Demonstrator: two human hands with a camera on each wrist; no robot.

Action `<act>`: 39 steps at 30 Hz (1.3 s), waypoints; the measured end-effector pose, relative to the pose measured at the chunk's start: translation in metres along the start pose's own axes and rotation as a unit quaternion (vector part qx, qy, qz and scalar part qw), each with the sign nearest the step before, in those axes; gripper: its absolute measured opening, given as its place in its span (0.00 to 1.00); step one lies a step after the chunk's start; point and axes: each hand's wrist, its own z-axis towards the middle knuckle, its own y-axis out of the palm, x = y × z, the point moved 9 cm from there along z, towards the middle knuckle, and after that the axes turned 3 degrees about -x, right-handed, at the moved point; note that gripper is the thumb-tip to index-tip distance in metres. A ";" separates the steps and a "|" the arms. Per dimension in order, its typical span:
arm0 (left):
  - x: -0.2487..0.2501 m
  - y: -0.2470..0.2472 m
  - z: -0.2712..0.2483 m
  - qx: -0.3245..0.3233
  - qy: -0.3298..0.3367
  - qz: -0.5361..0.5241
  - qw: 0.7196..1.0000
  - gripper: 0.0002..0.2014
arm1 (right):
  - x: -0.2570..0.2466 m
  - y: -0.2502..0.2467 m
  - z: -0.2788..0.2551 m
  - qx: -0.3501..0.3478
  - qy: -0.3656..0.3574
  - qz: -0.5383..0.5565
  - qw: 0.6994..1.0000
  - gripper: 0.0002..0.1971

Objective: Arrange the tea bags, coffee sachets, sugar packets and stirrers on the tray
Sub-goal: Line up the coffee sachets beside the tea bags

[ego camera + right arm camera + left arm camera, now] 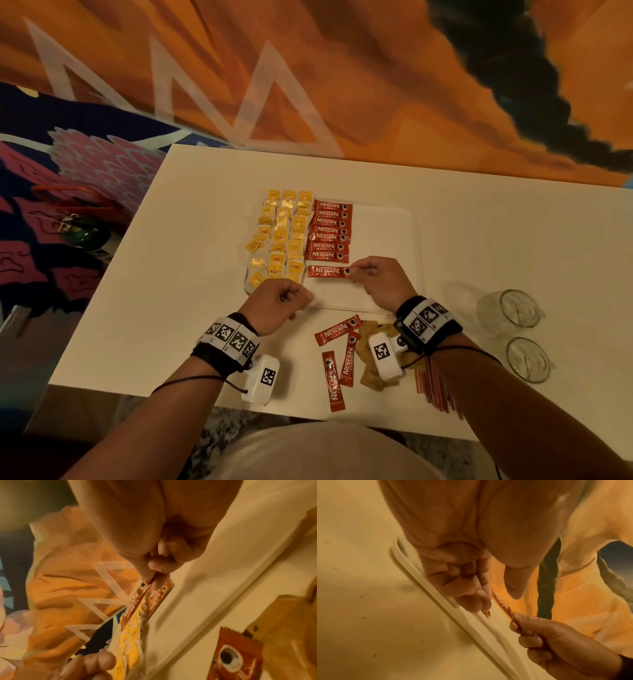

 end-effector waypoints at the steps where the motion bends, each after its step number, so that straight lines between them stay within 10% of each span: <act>1: -0.003 0.001 0.000 -0.003 0.002 0.007 1.000 0.05 | 0.003 0.000 0.005 0.007 0.003 -0.011 1.000 0.05; 21: -0.029 0.016 -0.019 -0.038 -0.015 0.169 0.985 0.03 | 0.004 0.003 0.035 0.064 0.079 -0.163 0.981 0.11; 27: -0.028 0.034 -0.017 -0.062 0.000 0.236 0.970 0.06 | -0.024 0.012 0.008 -0.027 -0.048 -0.211 0.976 0.07; 39: 0.005 0.073 0.015 -0.089 0.061 0.375 0.921 0.11 | 0.002 0.053 -0.072 -0.285 -0.127 -0.496 0.810 0.14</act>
